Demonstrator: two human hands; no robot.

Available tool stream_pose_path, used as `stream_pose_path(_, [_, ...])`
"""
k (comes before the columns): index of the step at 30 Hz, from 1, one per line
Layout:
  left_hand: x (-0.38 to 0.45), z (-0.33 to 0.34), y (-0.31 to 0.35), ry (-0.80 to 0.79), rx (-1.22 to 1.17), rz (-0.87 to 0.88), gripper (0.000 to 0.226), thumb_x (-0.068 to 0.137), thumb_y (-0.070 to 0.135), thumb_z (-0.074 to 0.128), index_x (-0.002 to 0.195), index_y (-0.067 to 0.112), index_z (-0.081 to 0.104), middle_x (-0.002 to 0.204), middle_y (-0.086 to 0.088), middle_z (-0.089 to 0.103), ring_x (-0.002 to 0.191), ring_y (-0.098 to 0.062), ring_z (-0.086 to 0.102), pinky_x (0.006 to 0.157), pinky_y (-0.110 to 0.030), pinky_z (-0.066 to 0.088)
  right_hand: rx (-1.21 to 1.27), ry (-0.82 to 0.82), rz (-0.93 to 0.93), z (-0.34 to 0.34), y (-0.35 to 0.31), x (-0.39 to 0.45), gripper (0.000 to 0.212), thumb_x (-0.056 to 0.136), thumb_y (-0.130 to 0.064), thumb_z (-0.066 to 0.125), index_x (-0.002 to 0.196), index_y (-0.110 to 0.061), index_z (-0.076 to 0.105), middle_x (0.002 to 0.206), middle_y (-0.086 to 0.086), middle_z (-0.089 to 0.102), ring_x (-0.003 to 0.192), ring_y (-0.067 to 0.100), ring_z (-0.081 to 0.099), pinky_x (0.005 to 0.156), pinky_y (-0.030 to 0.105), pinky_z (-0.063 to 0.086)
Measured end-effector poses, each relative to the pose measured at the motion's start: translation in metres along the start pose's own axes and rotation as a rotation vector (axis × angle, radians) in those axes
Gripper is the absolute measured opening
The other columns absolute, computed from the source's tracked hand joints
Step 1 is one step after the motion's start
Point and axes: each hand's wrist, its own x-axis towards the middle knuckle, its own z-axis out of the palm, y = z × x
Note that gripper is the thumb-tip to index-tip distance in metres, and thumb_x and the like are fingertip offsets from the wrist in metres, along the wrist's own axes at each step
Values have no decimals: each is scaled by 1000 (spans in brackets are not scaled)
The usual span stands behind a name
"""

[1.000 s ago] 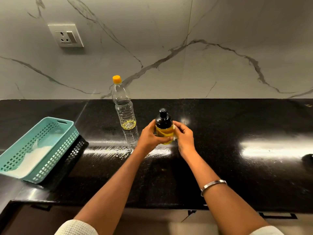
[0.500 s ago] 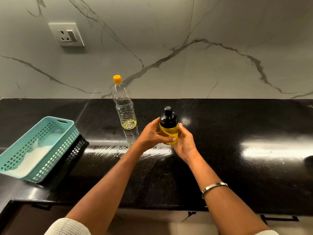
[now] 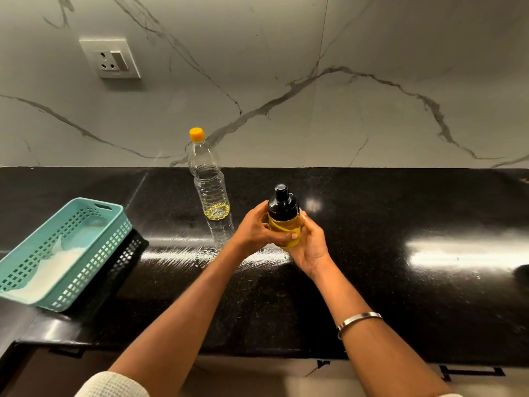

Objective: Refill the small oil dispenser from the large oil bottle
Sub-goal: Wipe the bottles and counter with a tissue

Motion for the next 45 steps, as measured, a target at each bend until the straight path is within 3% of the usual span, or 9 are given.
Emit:
stream_pose_path(6, [0, 3, 10, -29, 100, 32, 67, 58, 20, 91, 118, 19, 61, 114, -1, 67, 109, -16, 63, 96, -42, 51, -3, -48, 38, -1, 0, 7, 38, 96, -21, 37, 96, -2, 71, 92, 18, 69, 82, 26, 67, 62, 30, 55])
stream_pose_path(9, [-3, 4, 19, -26, 150, 50, 61, 52, 34, 92, 105, 46, 62, 115, 5, 58, 116, -18, 53, 101, -42, 46, 19, -75, 66, -2, -4, 7, 30, 83, -21, 46, 76, -7, 72, 78, 12, 65, 69, 22, 64, 62, 31, 51])
stream_pose_path(14, [-9, 3, 36, -142, 151, 36, 54, 65, 0, 85, 94, 35, 56, 99, 16, 55, 100, 9, 55, 86, -12, 46, 23, -162, 266, -11, -14, 10, 31, 79, -27, 51, 95, -6, 67, 92, 14, 65, 87, 27, 60, 86, 44, 45])
stream_pose_path(17, [-13, 4, 49, -202, 154, 56, 54, 68, -12, 78, 89, 29, 51, 88, 29, 64, 85, 24, 53, 75, -1, 42, -14, -237, 326, -14, -23, 16, 31, 82, -29, 53, 95, -7, 69, 95, 13, 66, 88, 25, 60, 88, 37, 44])
stream_pose_path(26, [-4, -1, 38, -153, 211, 85, 62, 58, 24, 91, 104, 42, 54, 121, 1, 41, 122, -16, 42, 107, -36, 40, -29, -339, 305, -16, -31, 16, 46, 67, -33, 79, 104, -7, 72, 106, 14, 68, 97, 25, 64, 94, 40, 48])
stream_pose_path(31, [-4, 2, 41, -167, 230, 82, 62, 62, 15, 90, 102, 43, 50, 114, 13, 42, 116, -11, 44, 98, -21, 42, 63, -333, 379, -8, -29, 12, 47, 88, -45, 47, 112, -10, 67, 118, 17, 64, 109, 34, 61, 96, 57, 47])
stream_pose_path(36, [-9, 1, 47, -215, 237, 95, 61, 66, 8, 86, 98, 44, 47, 108, 19, 43, 102, 5, 49, 89, -10, 45, -37, -399, 495, 0, -39, 15, 63, 68, -47, 76, 118, -11, 64, 128, 20, 56, 122, 38, 49, 109, 63, 29])
stream_pose_path(40, [-8, 1, 45, -191, 249, 115, 63, 65, 14, 88, 101, 46, 47, 111, 18, 45, 113, -9, 48, 100, -27, 44, -97, -387, 524, -6, -37, 13, 83, 52, -55, 84, 119, -12, 64, 117, 19, 63, 110, 38, 59, 100, 62, 42])
stream_pose_path(45, [0, -3, 40, -142, 259, 136, 62, 63, 22, 89, 110, 42, 54, 117, 8, 55, 114, -11, 53, 99, -30, 45, -16, -350, 477, -12, -12, 4, 64, 60, -57, 74, 100, -8, 71, 97, 21, 70, 87, 35, 70, 83, 53, 55])
